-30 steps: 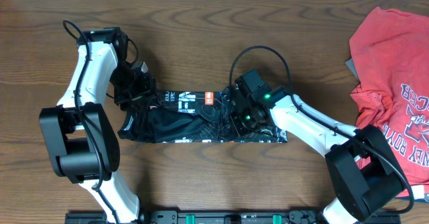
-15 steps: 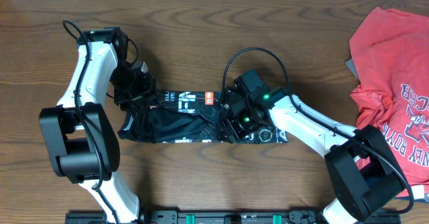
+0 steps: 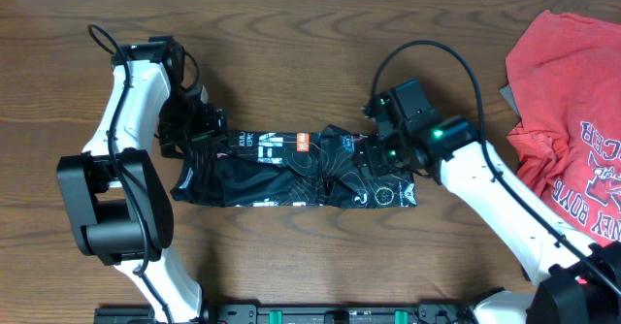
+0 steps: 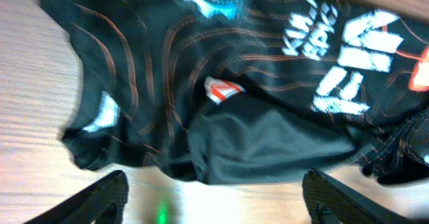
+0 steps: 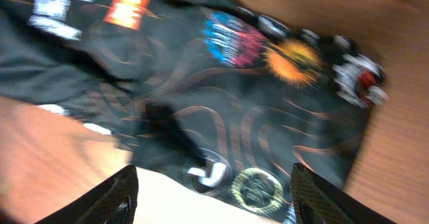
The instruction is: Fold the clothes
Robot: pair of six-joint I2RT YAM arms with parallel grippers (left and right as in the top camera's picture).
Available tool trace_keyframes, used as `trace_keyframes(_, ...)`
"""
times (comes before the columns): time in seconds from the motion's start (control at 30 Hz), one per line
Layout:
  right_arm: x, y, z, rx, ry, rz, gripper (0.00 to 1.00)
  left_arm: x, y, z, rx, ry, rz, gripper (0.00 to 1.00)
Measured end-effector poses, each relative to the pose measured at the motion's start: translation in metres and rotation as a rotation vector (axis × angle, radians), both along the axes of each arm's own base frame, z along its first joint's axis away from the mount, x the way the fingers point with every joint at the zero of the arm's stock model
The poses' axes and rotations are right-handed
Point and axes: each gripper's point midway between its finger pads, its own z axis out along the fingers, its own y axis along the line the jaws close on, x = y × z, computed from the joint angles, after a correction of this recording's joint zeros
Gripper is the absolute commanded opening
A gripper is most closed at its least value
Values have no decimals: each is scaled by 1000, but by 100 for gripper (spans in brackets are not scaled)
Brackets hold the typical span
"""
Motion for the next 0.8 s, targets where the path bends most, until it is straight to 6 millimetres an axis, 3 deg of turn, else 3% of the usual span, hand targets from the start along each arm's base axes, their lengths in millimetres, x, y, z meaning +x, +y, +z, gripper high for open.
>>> trace_keyframes(0.1,1,-17,-5,-41,25,-54,72,7,7,-2,37,-32,-9,89)
trace_keyframes(0.3,5,-30,-6,-64,25,-97,76,10,13,-13,64,-61,-90,90)
trace_keyframes(0.5,4,-37,-8,-91,32,-111,78,-3,21,-39,93,-40,-144,90)
trace_keyframes(0.8,6,-45,-9,-110,30,-134,79,-8,36,-75,118,-83,-127,91)
